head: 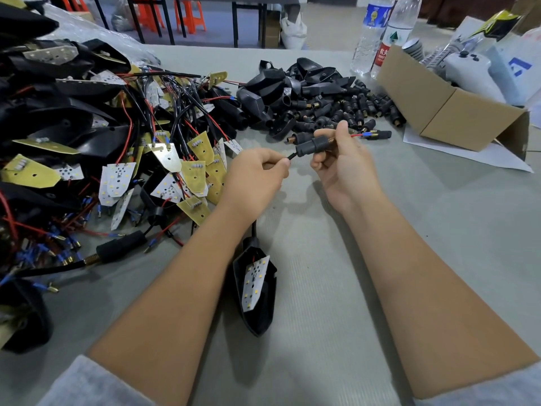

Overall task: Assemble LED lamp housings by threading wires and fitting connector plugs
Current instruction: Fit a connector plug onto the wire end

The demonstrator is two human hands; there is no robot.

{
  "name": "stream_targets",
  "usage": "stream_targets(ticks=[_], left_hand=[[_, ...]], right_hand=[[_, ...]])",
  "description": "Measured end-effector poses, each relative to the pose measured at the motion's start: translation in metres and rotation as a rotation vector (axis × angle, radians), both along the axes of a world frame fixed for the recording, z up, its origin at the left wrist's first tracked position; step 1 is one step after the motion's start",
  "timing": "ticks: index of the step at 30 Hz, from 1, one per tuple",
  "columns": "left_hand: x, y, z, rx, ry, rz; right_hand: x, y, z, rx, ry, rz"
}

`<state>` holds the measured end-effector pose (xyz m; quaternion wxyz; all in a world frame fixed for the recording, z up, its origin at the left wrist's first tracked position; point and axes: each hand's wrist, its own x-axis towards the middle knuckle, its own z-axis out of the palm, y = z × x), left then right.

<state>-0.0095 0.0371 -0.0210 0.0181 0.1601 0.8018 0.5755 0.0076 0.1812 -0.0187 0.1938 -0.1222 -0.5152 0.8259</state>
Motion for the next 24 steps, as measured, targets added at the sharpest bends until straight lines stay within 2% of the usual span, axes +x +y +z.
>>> stream_targets(ticks=[4,10,15,20,24], left_hand=[[0.0024,-0.0008,0.0024,0.014,0.009,-0.063],[0.0031,-0.0019,0.0043,0.024,0.032,-0.051],[0.0023,-0.0018,0.0028,0.066,0.049,-0.036],[0.0035,-0.0009,0.0032,0.08,0.027,-0.05],[0.0033,-0.0009,0.0035,0.058,0.014,-0.06]], right_hand=[[0.0019,0.0012,0.0018,-0.032,-0.003,-0.008],[0.0029,-0.0008,0.0021,0.041,-0.022,0.035],[0.0045,-0.003,0.0019,0.062,-0.015,-0.039],[0.0041,-0.0055,0.0019,0.216,-0.073,-0.209],[0.0049,-0.0046,0.0013,0.331,-0.059,-0.247]])
